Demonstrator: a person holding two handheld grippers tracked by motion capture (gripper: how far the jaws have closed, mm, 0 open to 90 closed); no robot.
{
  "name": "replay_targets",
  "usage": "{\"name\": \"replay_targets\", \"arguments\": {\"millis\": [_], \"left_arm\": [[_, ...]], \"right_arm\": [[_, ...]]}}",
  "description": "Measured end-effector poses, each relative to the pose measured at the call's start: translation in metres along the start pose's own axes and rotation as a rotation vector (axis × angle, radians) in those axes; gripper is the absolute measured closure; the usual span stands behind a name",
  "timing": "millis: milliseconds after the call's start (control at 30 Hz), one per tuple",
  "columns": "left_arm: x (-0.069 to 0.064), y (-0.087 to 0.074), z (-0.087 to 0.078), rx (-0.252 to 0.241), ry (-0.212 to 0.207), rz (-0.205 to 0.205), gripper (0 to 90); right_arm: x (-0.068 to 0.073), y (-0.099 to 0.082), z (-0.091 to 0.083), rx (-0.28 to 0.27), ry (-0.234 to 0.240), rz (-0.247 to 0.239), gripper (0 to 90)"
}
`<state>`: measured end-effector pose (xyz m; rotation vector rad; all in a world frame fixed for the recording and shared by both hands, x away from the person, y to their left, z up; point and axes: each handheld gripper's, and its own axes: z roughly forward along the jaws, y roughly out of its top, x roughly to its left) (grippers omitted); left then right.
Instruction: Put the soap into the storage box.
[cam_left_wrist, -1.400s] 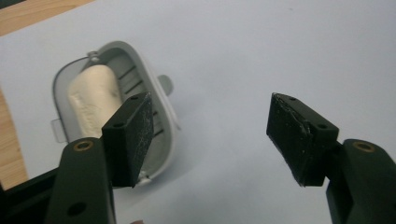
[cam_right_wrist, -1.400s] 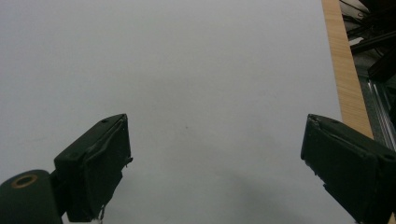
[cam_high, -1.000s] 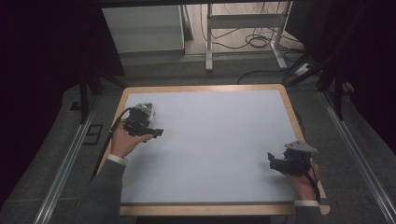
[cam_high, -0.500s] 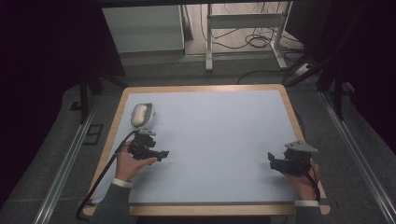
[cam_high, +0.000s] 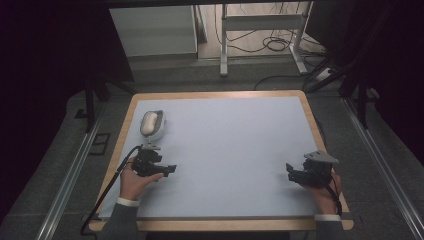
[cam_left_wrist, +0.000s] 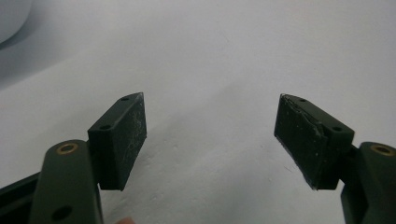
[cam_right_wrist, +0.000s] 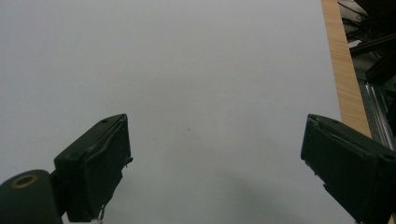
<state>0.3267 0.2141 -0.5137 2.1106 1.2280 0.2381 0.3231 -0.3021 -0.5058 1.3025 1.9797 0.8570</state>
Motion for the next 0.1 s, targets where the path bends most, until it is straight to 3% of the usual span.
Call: {"name": "replay_targets", "arguments": {"millis": [100], "left_arm": [[0.0001, -0.0002, -0.0007, -0.003, 0.004, 0.001, 25.1]], "right_arm": [[0.0006, 0.0007, -0.0005, -0.006, -0.001, 0.002, 8.2]]}}
